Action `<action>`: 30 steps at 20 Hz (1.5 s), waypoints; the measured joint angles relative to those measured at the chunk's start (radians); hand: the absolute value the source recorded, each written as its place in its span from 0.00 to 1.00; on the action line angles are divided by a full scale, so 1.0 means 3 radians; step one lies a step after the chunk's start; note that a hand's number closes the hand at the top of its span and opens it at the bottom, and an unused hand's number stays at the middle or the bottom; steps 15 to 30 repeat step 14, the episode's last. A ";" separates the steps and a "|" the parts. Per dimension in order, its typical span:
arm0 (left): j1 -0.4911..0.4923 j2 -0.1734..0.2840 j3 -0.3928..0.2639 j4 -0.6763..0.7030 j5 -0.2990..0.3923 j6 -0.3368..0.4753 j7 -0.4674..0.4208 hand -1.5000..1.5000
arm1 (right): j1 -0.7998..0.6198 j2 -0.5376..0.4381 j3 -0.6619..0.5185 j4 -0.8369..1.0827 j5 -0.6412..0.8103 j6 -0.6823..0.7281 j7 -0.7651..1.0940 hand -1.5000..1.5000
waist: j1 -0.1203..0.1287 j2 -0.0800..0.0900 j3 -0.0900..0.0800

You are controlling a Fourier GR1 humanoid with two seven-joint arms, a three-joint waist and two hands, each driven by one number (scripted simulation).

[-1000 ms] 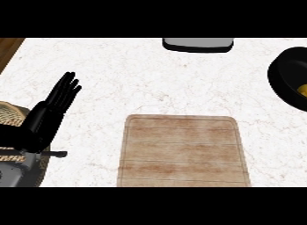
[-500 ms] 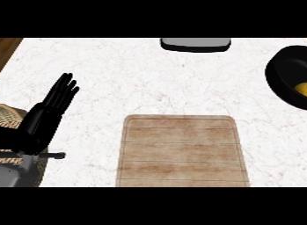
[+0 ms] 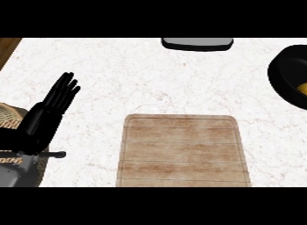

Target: Pick the lemon from the cutting board and place it in the pot

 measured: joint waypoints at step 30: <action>-0.0002 -0.0019 0.0011 -0.0036 0.0044 -0.0063 -0.0002 0.50 | 0.0163 -0.0382 -0.0240 0.0114 -0.0227 0.0158 0.0134 0.00 | 0.0023 0.0041 0.0015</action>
